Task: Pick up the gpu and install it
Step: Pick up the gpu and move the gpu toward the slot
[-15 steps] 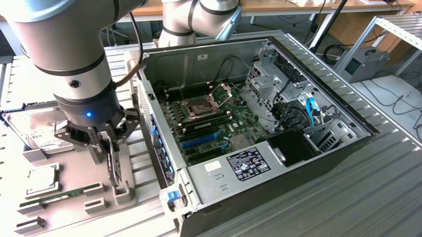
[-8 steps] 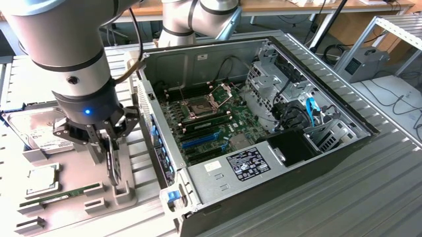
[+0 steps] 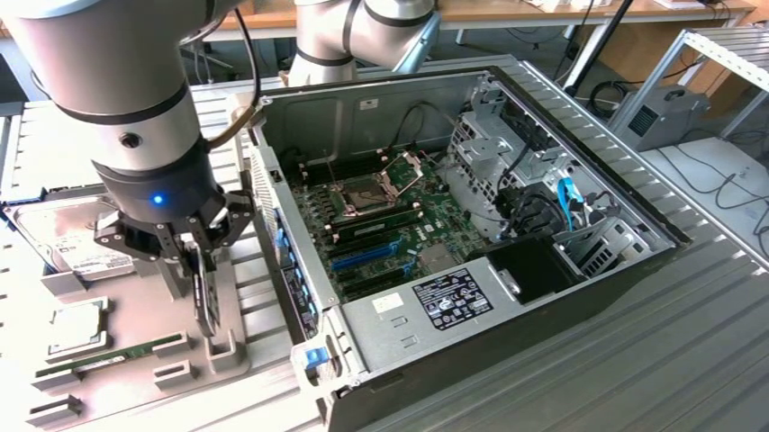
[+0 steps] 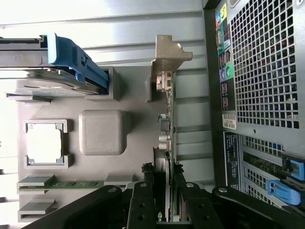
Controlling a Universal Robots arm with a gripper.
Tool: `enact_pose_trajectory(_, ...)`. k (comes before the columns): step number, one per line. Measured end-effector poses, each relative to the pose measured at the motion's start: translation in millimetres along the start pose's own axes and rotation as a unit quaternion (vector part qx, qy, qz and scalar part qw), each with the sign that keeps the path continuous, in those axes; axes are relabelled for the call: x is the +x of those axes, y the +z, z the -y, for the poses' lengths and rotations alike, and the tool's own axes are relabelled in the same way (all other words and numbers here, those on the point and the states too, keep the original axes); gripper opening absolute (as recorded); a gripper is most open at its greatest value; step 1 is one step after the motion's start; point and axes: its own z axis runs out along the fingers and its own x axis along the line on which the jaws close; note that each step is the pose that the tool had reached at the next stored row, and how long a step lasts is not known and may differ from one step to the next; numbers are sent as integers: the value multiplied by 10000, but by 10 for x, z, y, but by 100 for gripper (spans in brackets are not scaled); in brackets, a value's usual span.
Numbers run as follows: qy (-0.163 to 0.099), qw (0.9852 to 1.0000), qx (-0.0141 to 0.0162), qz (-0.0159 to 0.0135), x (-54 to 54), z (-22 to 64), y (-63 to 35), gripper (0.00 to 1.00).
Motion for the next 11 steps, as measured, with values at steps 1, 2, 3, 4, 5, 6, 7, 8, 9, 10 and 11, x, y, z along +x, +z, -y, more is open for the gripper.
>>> enact_pose_trajectory(1,0,10000,0,0,0,0,-5,26)
enact_pose_trajectory(2,0,10000,1,0,0,0,-10,26)
enact_pose_trajectory(3,0,10000,1,0,0,-1,-14,26)
enact_pose_trajectory(4,0,10000,0,0,0,-1,-19,26)
enact_pose_trajectory(5,0,10000,0,0,-1,-1,-23,26)
enact_pose_trajectory(6,0,10000,0,0,-1,-1,-27,26)
enact_pose_trajectory(7,0,10000,1,0,-1,-1,-33,26)
enact_pose_trajectory(8,0,10000,0,0,-1,-2,-37,26)
enact_pose_trajectory(9,0,10000,0,0,-1,-2,-42,26)
enact_pose_trajectory(10,0,10000,0,0,-1,-2,-45,26)
enact_pose_trajectory(11,0,10000,1,-1,-1,-2,-51,26)
